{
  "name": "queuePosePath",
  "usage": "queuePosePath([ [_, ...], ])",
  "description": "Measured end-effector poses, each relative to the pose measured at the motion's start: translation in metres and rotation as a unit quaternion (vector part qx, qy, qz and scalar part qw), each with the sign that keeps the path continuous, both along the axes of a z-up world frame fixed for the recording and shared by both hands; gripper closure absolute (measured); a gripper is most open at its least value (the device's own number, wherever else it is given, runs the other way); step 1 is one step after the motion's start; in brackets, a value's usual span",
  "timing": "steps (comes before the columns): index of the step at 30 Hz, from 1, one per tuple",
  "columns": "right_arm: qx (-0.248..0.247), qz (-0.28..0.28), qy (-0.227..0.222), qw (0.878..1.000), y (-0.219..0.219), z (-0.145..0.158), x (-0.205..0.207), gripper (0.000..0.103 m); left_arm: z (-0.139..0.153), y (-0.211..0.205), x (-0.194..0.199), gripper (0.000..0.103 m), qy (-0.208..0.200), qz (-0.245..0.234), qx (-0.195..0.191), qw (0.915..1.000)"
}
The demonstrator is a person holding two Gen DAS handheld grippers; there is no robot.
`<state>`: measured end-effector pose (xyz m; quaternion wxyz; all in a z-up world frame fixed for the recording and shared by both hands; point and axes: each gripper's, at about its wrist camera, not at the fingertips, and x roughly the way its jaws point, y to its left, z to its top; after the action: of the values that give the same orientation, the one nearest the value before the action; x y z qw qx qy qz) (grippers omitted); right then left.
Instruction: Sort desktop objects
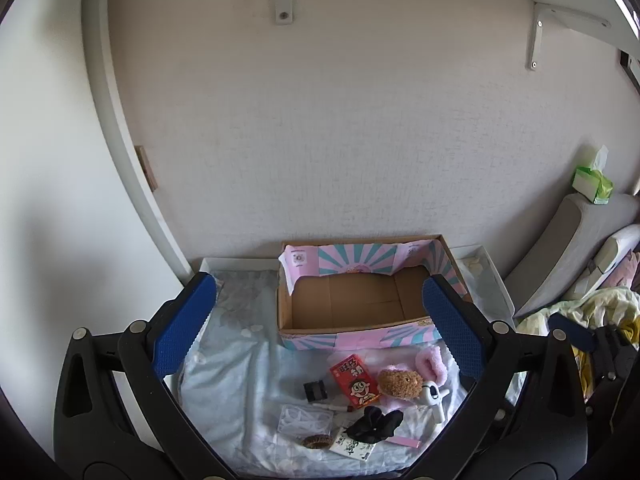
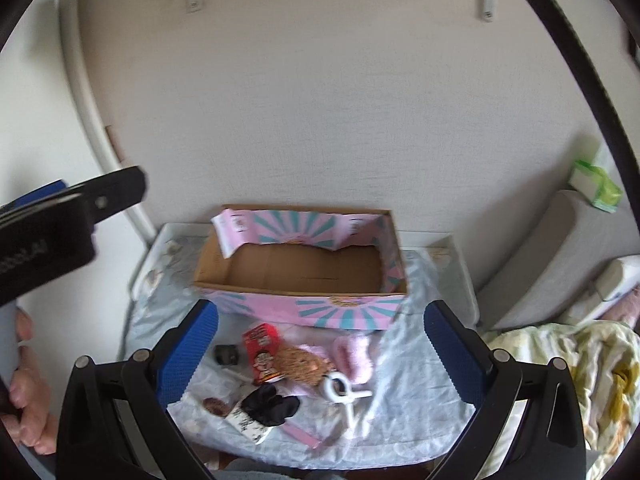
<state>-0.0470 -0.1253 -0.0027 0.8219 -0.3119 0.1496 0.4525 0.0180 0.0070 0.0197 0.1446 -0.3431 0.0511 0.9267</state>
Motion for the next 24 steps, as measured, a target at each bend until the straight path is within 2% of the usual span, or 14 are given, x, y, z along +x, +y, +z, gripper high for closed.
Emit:
queuePosePath([
  [3, 0.015, 0.009, 0.008, 1.0, -0.003, -0.004, -0.001, 0.0, 0.002, -0.001, 0.001, 0.0, 0.002, -0.003, 0.003, 1.0],
  [8, 0.017, 0.001, -0.013, 1.0, -0.007, -0.005, -0.004, 0.0, 0.002, -0.002, 0.002, 0.0, 0.003, -0.005, 0.002, 1.0],
  [13, 0.027, -0.012, -0.015, 0.999, -0.01, 0.0, 0.003, 0.0, 0.004, -0.003, 0.003, 0.0, -0.003, -0.018, 0.011, 0.9998],
  [20, 0.027, -0.004, -0.021, 0.999, -0.01, -0.003, -0.002, 0.0, 0.008, 0.001, 0.01, 0.0, 0.016, -0.041, 0.009, 0.999],
  [24, 0.029, -0.004, -0.024, 0.999, -0.011, -0.004, -0.004, 0.0, 0.01, -0.002, 0.012, 0.0, 0.017, -0.052, 0.02, 0.9983],
])
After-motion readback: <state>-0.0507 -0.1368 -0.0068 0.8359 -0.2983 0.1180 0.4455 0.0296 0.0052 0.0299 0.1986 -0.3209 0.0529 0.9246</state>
